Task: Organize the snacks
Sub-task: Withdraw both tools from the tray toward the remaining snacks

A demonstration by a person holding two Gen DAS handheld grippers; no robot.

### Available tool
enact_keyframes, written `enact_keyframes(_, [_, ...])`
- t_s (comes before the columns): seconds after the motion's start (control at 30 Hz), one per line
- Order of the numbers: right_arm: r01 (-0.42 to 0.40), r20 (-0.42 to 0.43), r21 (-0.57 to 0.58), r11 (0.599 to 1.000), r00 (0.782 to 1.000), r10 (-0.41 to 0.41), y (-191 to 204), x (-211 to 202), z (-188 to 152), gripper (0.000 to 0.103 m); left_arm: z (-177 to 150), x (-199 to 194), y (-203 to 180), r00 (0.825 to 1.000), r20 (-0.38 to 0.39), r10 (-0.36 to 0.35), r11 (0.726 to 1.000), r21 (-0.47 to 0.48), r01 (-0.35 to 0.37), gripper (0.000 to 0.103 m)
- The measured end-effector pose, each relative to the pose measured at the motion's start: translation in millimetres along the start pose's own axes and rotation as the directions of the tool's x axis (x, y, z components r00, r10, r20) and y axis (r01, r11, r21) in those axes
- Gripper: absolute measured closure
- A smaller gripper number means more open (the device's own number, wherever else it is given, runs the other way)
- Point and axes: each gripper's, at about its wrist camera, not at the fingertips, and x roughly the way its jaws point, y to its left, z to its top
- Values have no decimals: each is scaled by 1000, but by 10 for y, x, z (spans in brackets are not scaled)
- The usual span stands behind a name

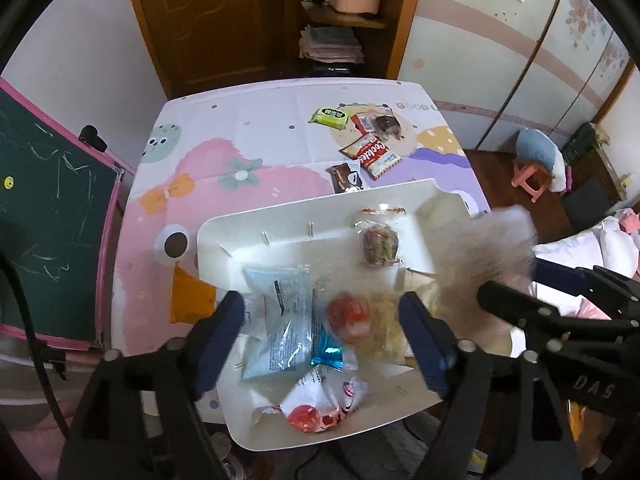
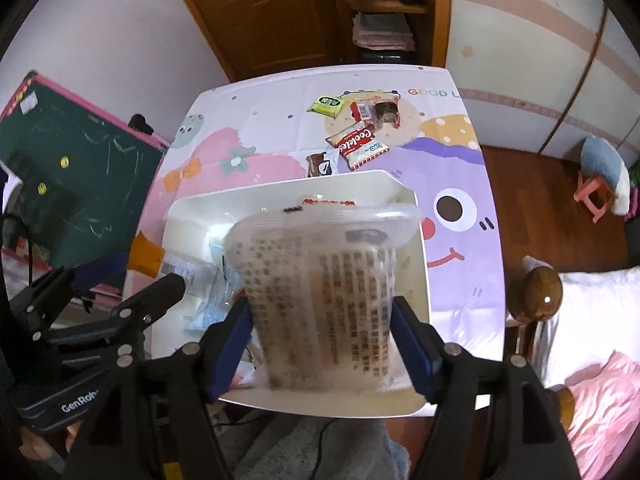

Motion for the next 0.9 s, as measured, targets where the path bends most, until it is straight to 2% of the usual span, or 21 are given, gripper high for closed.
enact_keyframes(0.2, [10,58,-3,1000,998,-10,11,-115,45,30,17,19,19,1000,-12,1,1000,-10,-1,16])
enact_keyframes(0.9, [-2,33,1,1000,999,2,-85,-53,33,30,43,191,-74,998,-58,-4,1000,-20,3,12])
